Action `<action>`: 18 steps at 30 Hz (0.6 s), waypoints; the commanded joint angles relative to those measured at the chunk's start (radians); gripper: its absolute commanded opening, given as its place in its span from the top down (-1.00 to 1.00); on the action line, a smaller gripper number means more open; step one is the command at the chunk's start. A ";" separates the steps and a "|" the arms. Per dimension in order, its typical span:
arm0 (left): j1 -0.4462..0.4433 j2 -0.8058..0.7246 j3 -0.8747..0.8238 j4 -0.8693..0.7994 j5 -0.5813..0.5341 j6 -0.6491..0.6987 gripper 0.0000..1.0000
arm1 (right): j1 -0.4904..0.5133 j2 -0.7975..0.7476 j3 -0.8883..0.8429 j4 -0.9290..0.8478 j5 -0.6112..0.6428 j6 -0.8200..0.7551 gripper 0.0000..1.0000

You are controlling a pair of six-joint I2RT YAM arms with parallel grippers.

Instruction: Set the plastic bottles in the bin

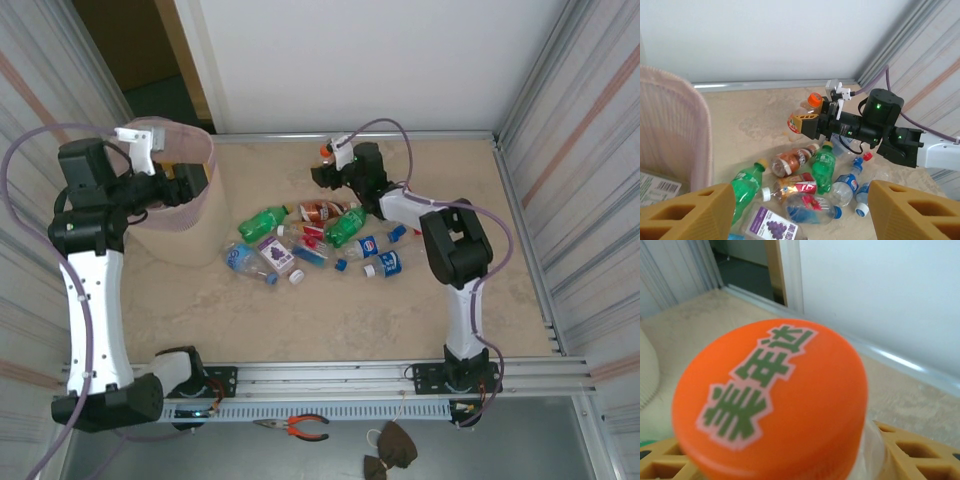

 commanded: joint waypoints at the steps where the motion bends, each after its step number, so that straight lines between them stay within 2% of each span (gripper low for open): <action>1: -0.002 -0.049 -0.051 0.146 0.081 -0.036 -0.42 | 0.001 -0.143 -0.008 -0.101 -0.034 -0.021 -0.10; 11: -0.117 -0.089 -0.155 0.303 0.101 -0.045 -0.45 | 0.009 -0.440 -0.017 -0.447 -0.202 -0.011 -0.08; 18: -0.267 -0.090 -0.225 0.480 0.140 -0.072 -0.42 | 0.032 -0.627 -0.028 -0.624 -0.322 0.003 -0.10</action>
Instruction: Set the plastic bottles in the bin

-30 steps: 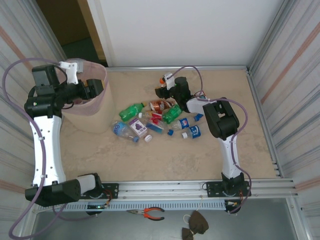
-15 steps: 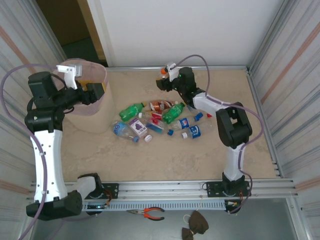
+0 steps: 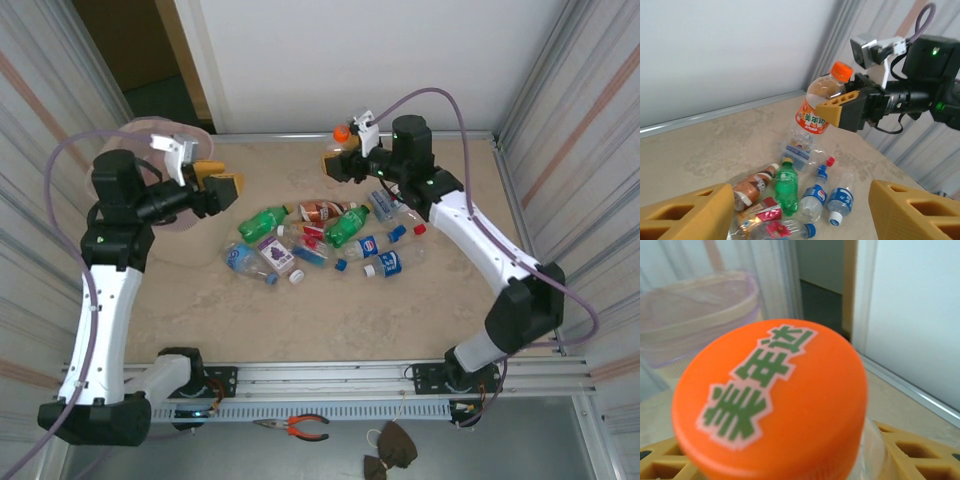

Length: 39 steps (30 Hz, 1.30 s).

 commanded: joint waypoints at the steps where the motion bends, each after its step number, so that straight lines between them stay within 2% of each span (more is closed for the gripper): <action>1: -0.088 -0.012 -0.011 0.138 0.057 -0.002 -0.42 | 0.027 -0.097 -0.022 -0.135 -0.093 -0.002 -0.10; 8: -0.349 0.015 0.011 0.137 0.061 0.139 -0.50 | 0.100 -0.263 -0.068 -0.188 -0.185 -0.004 -0.12; 18: -0.560 0.046 0.031 0.060 -0.023 0.257 -0.57 | 0.220 -0.405 -0.090 -0.164 -0.204 0.020 -0.12; 29: -0.654 0.118 0.113 0.029 0.061 0.331 -0.52 | 0.318 -0.460 -0.082 -0.115 -0.202 0.033 -0.12; 39: -0.673 0.152 0.162 -0.033 0.105 0.366 -0.22 | 0.337 -0.466 -0.082 -0.125 -0.176 0.020 -0.13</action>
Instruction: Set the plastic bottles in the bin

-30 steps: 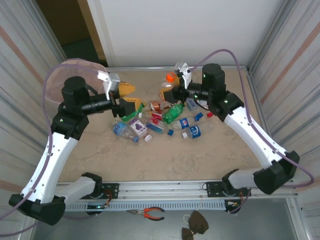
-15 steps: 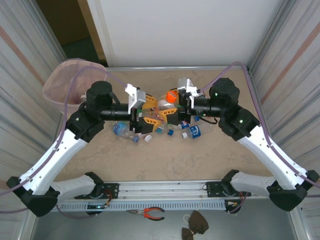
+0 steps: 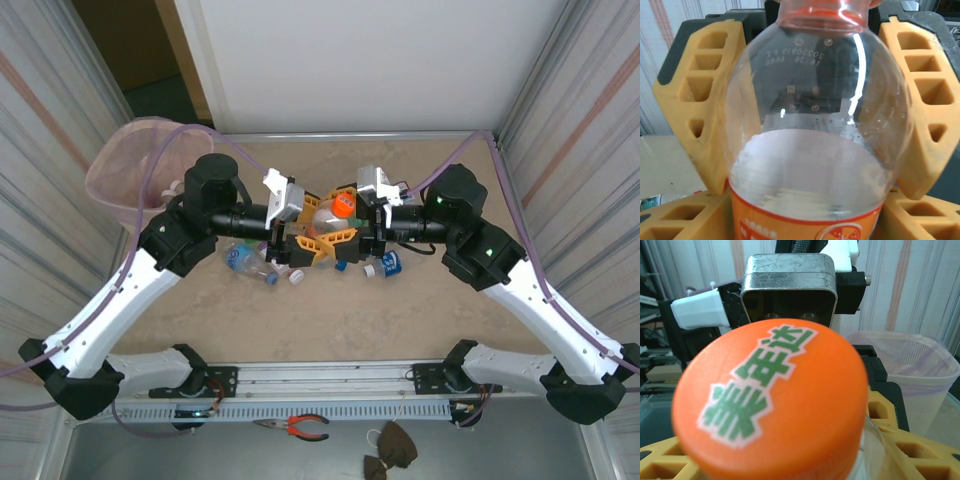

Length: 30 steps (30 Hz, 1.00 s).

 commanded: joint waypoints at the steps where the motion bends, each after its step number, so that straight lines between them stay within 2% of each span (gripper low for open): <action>1: -0.010 0.010 0.031 -0.023 0.044 0.024 -0.20 | 0.010 -0.023 0.003 0.022 0.014 0.013 -0.13; 13: -0.013 0.012 0.043 -0.034 0.038 0.035 -0.10 | 0.017 -0.042 -0.004 0.011 0.059 0.009 -0.17; 18: -0.013 0.010 0.052 -0.044 0.009 0.046 -0.07 | 0.017 -0.055 -0.012 0.008 0.074 0.009 -0.35; 20: -0.013 0.005 0.057 -0.054 -0.012 0.054 -0.05 | 0.018 -0.065 -0.017 0.004 0.093 0.004 -0.49; 25: -0.012 -0.011 0.057 -0.078 -0.125 0.069 -0.04 | 0.017 -0.120 -0.039 -0.017 0.176 -0.007 -0.66; 30: -0.007 -0.010 0.112 -0.183 -0.340 0.102 -0.04 | 0.016 -0.169 -0.059 -0.027 0.281 -0.022 -0.71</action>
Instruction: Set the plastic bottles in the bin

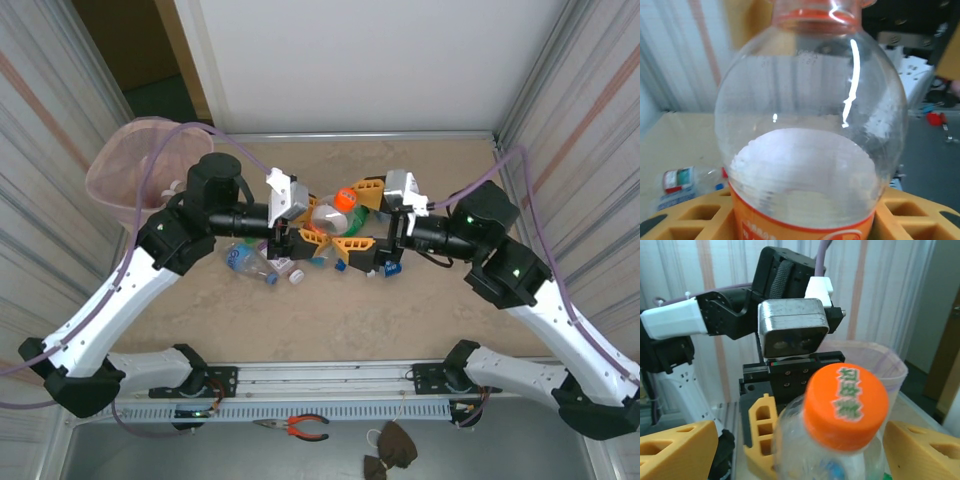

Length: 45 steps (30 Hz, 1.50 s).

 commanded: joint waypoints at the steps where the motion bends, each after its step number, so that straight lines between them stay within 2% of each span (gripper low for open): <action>1: 0.007 -0.018 0.078 -0.093 -0.199 0.041 -0.04 | 0.003 -0.038 -0.015 -0.006 0.098 -0.019 -0.72; 6: 0.108 0.002 0.168 -0.216 -0.349 0.024 -0.03 | 0.002 -0.057 -0.025 -0.012 0.153 -0.032 -0.74; 12: 0.318 0.022 0.272 -0.357 -0.438 -0.012 -0.02 | -0.003 -0.049 -0.030 -0.016 0.162 -0.036 -0.75; 19: 0.619 0.057 0.332 -0.436 -0.446 -0.059 -0.02 | -0.003 -0.030 -0.029 -0.006 0.144 -0.035 -0.75; 25: 0.809 0.152 0.388 -0.494 -0.406 -0.068 0.00 | -0.003 -0.021 -0.030 -0.002 0.137 -0.030 -0.75; 32: 0.875 0.303 0.435 -0.571 -0.403 -0.044 0.03 | -0.006 -0.010 -0.030 0.000 0.134 -0.028 -0.75; 45: 0.884 0.553 0.387 -0.654 -0.331 0.024 0.03 | -0.007 -0.008 -0.037 -0.008 0.137 -0.029 -0.76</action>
